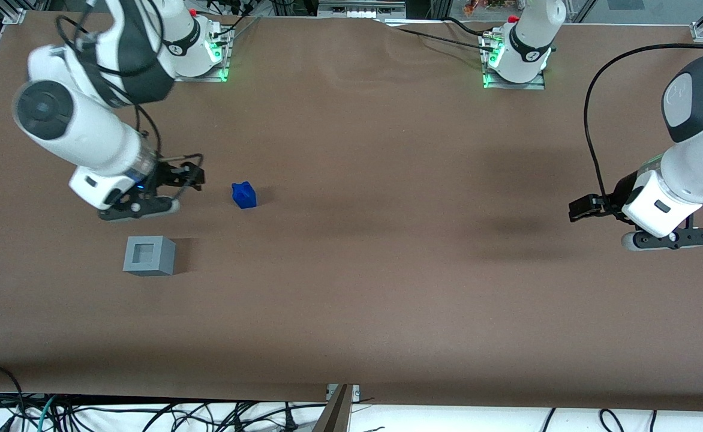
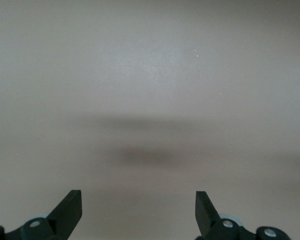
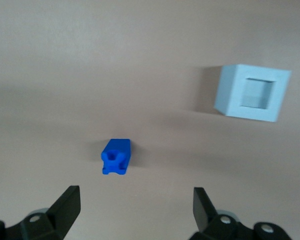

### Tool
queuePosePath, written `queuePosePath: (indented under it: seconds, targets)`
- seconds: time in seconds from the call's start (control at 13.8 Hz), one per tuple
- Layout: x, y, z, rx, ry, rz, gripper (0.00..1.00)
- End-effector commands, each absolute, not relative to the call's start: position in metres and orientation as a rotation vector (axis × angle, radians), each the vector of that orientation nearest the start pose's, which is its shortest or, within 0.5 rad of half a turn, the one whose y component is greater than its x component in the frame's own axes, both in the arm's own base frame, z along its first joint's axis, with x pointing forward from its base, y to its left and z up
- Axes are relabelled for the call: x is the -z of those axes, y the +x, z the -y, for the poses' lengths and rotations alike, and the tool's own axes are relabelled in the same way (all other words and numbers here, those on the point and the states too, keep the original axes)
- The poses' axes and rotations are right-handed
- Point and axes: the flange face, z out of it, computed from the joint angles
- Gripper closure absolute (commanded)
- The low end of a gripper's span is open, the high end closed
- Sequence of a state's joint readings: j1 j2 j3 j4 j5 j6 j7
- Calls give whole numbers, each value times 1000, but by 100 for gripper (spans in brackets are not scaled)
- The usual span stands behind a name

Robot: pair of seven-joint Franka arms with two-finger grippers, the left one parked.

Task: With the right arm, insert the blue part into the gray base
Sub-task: 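Move the right gripper down to the blue part and close on it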

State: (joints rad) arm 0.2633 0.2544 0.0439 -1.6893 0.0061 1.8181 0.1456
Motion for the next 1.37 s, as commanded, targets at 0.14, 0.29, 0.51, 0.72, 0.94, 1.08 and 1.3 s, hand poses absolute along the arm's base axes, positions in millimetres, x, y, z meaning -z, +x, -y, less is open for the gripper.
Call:
queuePosePath:
  seconds: [0.14, 0.29, 0.51, 0.72, 0.94, 1.08, 1.3]
  targets:
    - [-365, 587, -216, -160, -3126, 275, 2]
    - [-332, 565, -221, -118, -3116, 302, 2]
    - [-296, 540, -225, -96, -3108, 332, 2]
    - [-262, 519, -218, -100, -3109, 333, 2]
    - [-243, 508, -219, -111, -3110, 352, 5]
    - [-236, 506, -220, -130, -3111, 357, 19]
    - [-230, 507, -220, -141, -3114, 361, 63]
